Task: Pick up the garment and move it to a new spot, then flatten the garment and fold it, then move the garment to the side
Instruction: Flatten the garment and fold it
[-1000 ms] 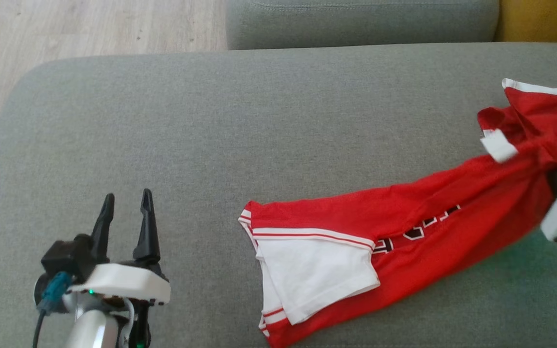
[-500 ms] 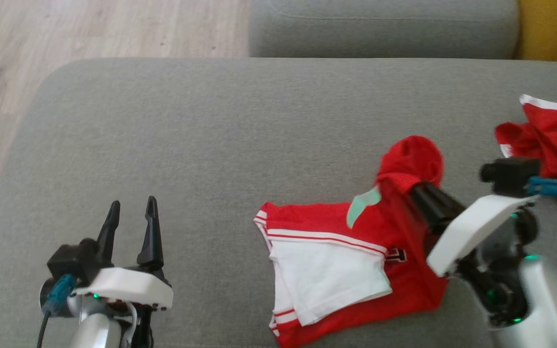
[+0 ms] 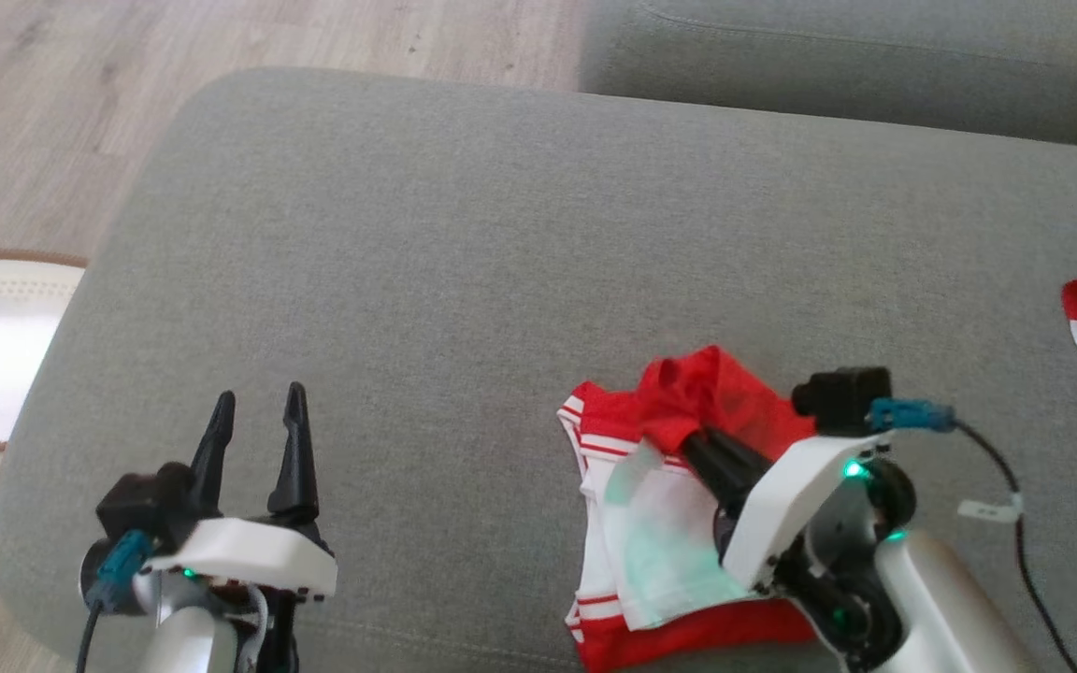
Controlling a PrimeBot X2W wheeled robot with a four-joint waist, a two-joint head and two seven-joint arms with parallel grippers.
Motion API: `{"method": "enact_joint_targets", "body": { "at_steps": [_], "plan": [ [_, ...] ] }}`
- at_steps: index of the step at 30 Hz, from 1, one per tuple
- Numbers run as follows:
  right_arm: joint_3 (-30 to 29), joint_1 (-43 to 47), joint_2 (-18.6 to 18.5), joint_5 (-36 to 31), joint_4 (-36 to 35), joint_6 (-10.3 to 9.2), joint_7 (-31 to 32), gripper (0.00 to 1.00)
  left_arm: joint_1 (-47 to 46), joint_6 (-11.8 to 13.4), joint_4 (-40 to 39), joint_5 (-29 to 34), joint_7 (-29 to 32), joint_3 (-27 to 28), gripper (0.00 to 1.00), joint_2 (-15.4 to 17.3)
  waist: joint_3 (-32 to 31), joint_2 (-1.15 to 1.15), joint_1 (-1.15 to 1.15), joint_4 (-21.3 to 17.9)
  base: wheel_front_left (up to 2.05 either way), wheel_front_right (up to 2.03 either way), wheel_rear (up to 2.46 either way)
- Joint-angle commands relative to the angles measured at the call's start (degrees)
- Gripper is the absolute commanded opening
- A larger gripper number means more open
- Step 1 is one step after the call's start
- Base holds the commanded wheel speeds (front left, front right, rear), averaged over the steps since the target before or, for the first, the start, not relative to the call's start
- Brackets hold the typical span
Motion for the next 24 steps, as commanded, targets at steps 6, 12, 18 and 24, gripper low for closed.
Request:
{"method": "enact_joint_targets", "body": {
  "at_steps": [6, 12, 18, 24],
  "plan": [
    [4.7, -3.7, 1.1, 0.9, 3.9, 0.37, -3.0, 0.00, -3.0, -0.4, -1.4, 0.6, -0.7, 2.4, 1.00, 0.0, 0.1, 0.00, 0.00, 0.3, 0.00, 0.00, 0.00],
    [8.5, -6.0, 1.2, 4.6, 10.5, 0.37, -6.0, 0.74, -3.2, -0.5, -1.0, 0.6, -0.7, 2.7, 1.00, -0.2, 0.2, 0.00, 0.00, -1.0, 0.00, 0.00, 0.00],
    [9.6, -7.9, 0.1, 10.6, 9.2, 0.37, -10.2, 1.00, -2.9, -0.4, -0.8, 0.7, -0.7, 3.2, 1.00, -0.2, -0.6, 0.00, 0.00, -2.8, 0.00, 0.00, 0.00],
    [7.3, -7.9, -5.8, 16.6, 1.2, 0.37, -13.9, 1.00, -2.4, -0.5, -0.9, 0.9, -0.7, 3.7, 1.00, -0.3, -1.8, 0.00, 0.00, -4.5, 0.00, 0.00, 0.00]
  ]
}}
